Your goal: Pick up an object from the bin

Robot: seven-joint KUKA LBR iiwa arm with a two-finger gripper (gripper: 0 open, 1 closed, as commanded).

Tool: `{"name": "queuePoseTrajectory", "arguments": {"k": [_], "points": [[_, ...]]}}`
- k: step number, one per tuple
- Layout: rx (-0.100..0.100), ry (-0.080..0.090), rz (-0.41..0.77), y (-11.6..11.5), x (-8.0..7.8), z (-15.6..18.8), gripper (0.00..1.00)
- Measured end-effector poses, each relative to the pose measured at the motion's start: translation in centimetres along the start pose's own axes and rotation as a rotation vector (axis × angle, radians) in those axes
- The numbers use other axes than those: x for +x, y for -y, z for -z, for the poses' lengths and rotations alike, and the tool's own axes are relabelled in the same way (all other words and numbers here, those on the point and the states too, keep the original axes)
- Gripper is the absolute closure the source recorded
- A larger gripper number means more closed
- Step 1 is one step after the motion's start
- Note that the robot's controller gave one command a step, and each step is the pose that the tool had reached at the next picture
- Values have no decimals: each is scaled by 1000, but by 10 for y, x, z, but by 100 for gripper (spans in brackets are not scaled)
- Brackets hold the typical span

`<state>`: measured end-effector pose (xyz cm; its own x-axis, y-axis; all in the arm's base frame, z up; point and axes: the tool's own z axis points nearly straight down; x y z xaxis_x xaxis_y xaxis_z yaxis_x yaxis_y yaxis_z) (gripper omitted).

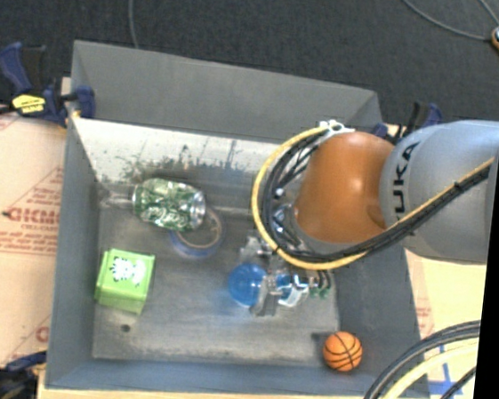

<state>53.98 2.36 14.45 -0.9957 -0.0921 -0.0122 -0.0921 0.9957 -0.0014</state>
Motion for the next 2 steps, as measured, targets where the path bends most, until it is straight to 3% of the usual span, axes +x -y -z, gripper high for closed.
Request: {"name": "queuePoseTrajectory", "arguments": {"k": [1, 2], "points": [[0, 16, -30, -11, -13, 28, 0], [-1, 8, -72, -27, -22, -8, 0]]}}
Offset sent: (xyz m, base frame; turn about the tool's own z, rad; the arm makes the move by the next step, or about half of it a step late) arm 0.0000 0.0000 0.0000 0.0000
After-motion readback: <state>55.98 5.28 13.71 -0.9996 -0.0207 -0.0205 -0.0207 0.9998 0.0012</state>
